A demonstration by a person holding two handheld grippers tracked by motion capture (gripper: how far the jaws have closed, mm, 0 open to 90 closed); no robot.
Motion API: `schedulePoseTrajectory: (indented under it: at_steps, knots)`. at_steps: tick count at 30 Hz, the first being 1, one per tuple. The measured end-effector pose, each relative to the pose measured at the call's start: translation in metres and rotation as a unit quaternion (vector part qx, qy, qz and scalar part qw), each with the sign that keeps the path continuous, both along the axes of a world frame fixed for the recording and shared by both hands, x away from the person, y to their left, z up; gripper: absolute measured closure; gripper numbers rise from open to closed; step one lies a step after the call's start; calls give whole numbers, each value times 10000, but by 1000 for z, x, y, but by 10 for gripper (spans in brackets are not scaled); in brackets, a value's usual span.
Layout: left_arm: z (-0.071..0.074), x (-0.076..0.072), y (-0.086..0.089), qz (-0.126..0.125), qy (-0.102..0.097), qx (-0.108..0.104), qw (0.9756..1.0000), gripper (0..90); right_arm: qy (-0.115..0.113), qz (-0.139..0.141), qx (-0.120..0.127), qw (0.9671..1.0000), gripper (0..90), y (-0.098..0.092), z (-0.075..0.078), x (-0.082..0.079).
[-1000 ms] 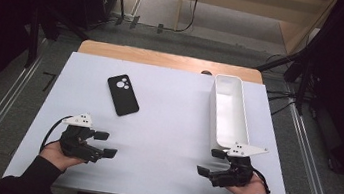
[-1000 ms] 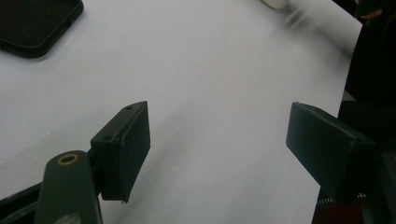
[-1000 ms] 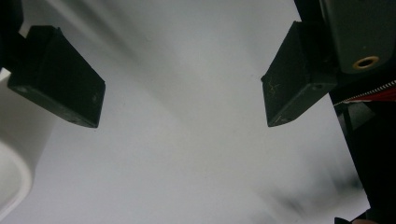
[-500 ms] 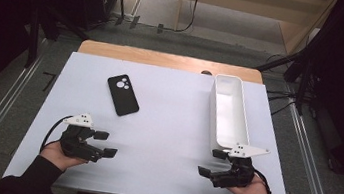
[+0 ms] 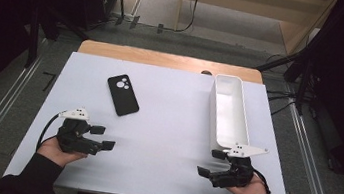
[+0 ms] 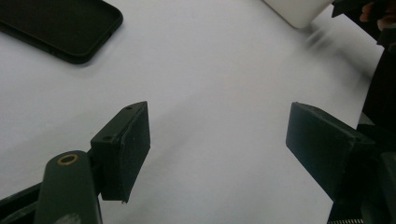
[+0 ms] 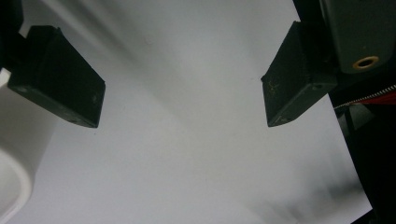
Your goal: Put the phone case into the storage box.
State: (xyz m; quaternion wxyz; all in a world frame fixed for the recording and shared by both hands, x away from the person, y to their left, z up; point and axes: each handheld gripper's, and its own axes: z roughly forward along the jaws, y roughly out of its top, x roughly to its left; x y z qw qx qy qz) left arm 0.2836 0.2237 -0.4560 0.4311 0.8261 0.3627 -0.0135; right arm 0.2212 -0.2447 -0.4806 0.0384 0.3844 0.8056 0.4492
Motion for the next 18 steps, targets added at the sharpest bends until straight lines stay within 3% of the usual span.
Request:
schedulePoseTrajectory:
  at_steps: [7,11,18]
  knots:
    - [-1,5,1,152,-115,177,9997,216,16,-6,14,10000,117,0,0,0]
    - [0,9,3,289,-52,127,9995,217,5,-12,24,10000,117,0,0,0]
    - [1,16,1,284,-50,149,9995,219,33,-3,28,10000,117,1,0,0]
